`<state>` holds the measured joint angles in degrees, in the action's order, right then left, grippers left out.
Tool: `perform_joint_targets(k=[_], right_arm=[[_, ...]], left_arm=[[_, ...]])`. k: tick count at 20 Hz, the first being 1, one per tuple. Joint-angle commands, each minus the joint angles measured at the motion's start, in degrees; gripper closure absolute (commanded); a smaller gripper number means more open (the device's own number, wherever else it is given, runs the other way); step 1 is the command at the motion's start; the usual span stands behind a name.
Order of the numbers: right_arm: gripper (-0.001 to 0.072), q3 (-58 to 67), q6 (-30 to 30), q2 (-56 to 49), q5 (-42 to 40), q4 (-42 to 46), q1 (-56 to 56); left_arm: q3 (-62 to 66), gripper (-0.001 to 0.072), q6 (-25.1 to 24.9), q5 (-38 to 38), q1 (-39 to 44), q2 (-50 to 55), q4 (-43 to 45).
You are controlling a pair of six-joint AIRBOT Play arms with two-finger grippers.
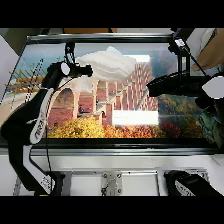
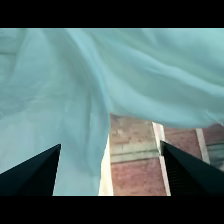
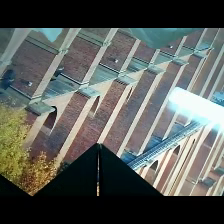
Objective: Fold the clothes and pants, and hang the long-sleeved shirts on hangers.
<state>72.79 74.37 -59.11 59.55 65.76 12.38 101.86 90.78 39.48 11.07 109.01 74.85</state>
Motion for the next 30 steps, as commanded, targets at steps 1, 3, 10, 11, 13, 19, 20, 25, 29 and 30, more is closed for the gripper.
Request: perform_joint_targets(k=[1,3,10,11,13,19,20,25,29,30], right_arm=[[0.0702,0.0,0.0,0.0,0.0,0.0,0.0],[0.0702,0.0,0.0,0.0,0.0,0.0,0.0],[0.0702,0.0,0.0,0.0,0.0,0.0,0.0],[0.0702,0.0,0.0,0.0,0.0,0.0,0.0],[0.0702,0.0,0.0,0.0,0.0,0.0,0.0],[0.0701,0.0,0.0,0.0,-0.8,-5.2,0.0],[0.0701,0.0,0.0,0.0,-1.3,-5.6,0.0],[0.0702,4.9,1.7,2.9,-4.9,2.1,-4.4],[0.0702,7.3,11.3,9.1,-8.3,9.6,-11.7],[0.0702,7.3,12.8,10.8,-8.6,9.6,-13.5]], left_arm=[[8.9,0.0012,0.3,-3.0,0.3,11.3,0.7],[13.5,0.0013,0.3,-3.3,0.9,15.7,0.7],[13.6,0.0379,0.9,-4.3,-0.1,17.3,0.6],[13.3,0.0707,1.2,-2.1,-0.5,16.4,0.6],[13.4,0.0697,1.3,1.6,-1.3,13.8,0.3],[13.4,0.0698,-6.6,7.7,0.0,-7.6,0.3],[13.4,0.0697,-7.7,9.3,0.9,-12.0,0.7],[10.0,0.0698,-9.2,20.3,10.4,-31.1,0.6],[-3.4,0.0697,-4.5,18.4,25.8,-40.1,0.1],[-6.7,0.0697,-2.8,15.2,30.2,-40.7,0.1]])
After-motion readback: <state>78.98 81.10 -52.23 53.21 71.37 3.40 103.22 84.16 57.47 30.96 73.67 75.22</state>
